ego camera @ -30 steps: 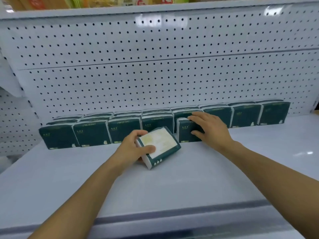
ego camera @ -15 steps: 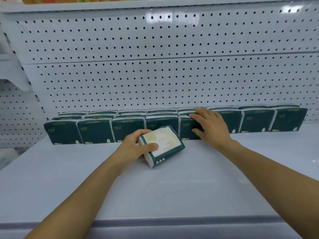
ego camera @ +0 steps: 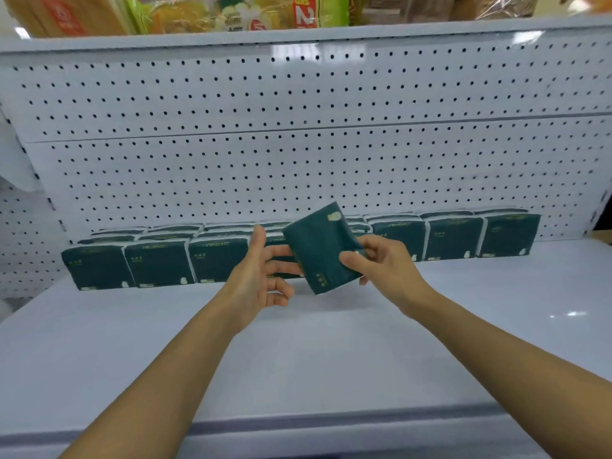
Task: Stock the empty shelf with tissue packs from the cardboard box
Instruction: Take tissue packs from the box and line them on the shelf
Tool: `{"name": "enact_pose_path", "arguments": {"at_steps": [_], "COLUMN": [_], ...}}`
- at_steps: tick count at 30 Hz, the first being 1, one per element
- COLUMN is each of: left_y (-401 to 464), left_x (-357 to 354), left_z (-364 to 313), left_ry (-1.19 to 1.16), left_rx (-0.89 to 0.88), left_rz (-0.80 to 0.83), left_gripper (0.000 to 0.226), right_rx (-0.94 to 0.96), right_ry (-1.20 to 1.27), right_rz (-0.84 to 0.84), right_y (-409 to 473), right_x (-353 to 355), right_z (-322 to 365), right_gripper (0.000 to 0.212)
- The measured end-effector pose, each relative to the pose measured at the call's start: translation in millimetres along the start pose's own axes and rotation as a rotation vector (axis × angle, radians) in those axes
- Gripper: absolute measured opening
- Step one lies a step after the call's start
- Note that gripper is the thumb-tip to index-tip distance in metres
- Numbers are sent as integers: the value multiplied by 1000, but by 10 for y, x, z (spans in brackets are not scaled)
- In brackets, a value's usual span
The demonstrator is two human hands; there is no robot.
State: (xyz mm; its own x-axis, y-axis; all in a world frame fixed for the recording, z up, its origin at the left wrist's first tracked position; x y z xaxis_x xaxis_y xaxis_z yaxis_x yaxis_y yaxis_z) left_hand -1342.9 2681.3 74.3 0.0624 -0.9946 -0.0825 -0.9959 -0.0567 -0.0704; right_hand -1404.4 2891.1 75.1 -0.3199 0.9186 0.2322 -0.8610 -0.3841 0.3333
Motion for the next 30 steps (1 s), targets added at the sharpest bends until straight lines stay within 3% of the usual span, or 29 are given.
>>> {"name": "enact_pose_path", "arguments": {"at_steps": [4, 8, 11, 14, 16, 18, 21, 23, 26, 30], "left_y": [7, 58, 128, 162, 177, 215, 311, 398, 589, 902], "left_x": [-200, -436, -575, -738, -881, -1007, -1121, -1084, -838, -566], "left_z": [-4, 2, -37, -41, 1, 50, 103, 118, 144, 254], "left_ry": [160, 185, 246, 648, 836, 896, 883, 938, 1198, 1517], "left_rx": [-64, -98, -166, -338, -415, -450, -471, -559, -770, -798], "left_rz": [49, 95, -3, 19, 67, 83, 119, 36, -248, -281], "left_gripper": [50, 43, 37, 31, 31, 33, 31, 32, 42, 65], "right_rx": [-109, -178, -60, 337, 589, 682, 657, 630, 566, 466], "right_ry": [168, 262, -76, -565, -887, -1043, -1047, -1054, -1125, -1191], "right_rz": [-23, 7, -86, -204, -139, -62, -61, -71, -127, -219], "right_y": [-51, -113, -176, -268, -296, -306, -318, -278, -166, 43], "right_x": [127, 192, 296, 536, 692, 788, 895, 989, 1163, 1357], "right_z": [-18, -68, -139, -134, -184, -297, -443, -494, -579, -735], "right_gripper": [19, 26, 61, 99, 96, 79, 58, 52, 47, 50]}}
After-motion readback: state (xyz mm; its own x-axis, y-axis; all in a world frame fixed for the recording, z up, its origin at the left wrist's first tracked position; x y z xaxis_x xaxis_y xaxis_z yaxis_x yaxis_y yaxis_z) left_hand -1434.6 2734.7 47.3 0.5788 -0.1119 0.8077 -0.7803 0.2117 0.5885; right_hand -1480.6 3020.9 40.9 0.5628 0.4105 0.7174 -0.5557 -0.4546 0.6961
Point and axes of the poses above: each hand's wrist, its own y-axis towards the middle knuckle, its own x-axis out of the back of the hand, z = x × y, the point moved 2 cm from there along y, towards the middle knuckle, and after that the axes turned 2 degrees about z, right-handed, at the moved point
